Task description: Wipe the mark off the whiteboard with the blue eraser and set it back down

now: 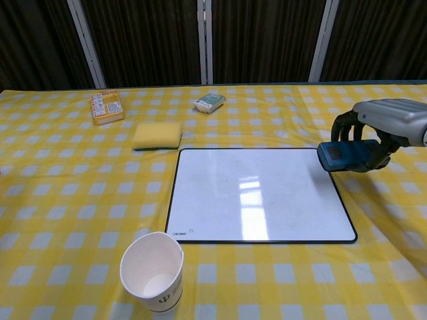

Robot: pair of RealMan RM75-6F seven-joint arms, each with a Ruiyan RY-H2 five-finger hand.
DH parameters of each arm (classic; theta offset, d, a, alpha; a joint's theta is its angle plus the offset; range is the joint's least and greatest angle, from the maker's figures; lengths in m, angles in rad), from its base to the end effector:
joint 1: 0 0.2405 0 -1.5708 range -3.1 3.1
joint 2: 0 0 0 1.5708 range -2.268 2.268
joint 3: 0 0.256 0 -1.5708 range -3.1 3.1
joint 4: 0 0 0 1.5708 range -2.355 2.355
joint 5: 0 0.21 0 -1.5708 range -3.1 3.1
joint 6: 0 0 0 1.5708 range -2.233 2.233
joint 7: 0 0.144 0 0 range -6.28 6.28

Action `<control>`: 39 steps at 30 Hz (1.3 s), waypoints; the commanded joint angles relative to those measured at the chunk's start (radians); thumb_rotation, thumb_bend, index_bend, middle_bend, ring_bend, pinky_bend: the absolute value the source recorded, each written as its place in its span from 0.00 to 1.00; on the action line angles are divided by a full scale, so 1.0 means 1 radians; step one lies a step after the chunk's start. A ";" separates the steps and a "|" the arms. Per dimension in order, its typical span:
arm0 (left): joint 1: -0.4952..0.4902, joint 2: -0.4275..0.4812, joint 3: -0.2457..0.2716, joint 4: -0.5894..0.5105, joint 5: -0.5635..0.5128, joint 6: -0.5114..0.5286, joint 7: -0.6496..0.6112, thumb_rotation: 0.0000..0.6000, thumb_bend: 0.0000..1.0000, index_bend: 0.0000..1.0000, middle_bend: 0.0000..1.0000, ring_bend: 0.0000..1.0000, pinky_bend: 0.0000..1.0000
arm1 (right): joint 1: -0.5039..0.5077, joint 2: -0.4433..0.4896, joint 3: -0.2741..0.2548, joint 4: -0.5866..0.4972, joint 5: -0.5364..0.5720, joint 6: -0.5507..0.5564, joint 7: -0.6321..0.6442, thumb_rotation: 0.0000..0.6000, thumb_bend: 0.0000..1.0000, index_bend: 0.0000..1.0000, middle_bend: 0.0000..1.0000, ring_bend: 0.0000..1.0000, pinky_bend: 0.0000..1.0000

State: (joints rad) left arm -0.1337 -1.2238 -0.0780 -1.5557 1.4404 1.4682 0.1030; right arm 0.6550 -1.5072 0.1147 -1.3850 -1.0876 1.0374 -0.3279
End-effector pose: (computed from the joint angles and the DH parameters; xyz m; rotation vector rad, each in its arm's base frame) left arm -0.3096 0.2022 0.1350 -1.3713 -0.8566 -0.8794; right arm -0.2165 -0.3425 0.0108 1.7301 -0.9186 0.7858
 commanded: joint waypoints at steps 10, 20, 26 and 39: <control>0.001 -0.002 0.000 0.000 0.000 0.001 0.002 1.00 0.00 0.00 0.00 0.00 0.00 | -0.016 -0.025 -0.025 0.091 -0.012 -0.041 -0.027 1.00 0.27 0.44 0.25 0.28 0.15; 0.002 -0.001 -0.001 0.000 0.004 0.006 -0.003 1.00 0.00 0.00 0.00 0.00 0.00 | -0.035 -0.021 -0.015 0.064 -0.018 0.022 -0.117 1.00 0.18 0.07 0.00 0.00 0.00; 0.009 0.007 0.001 -0.007 0.013 0.021 -0.013 1.00 0.00 0.00 0.00 0.00 0.00 | -0.106 0.060 -0.019 -0.073 -0.060 0.129 -0.080 1.00 0.17 0.05 0.00 0.00 0.00; 0.023 0.012 0.018 -0.017 0.047 0.046 -0.018 1.00 0.00 0.00 0.00 0.00 0.00 | -0.335 0.148 -0.138 -0.066 -0.355 0.478 0.154 1.00 0.17 0.00 0.00 0.00 0.00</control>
State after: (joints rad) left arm -0.1111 -1.2110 -0.0609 -1.5726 1.4873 1.5148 0.0855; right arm 0.3660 -1.3724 0.0052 -1.4711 -1.3931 1.4593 -0.2187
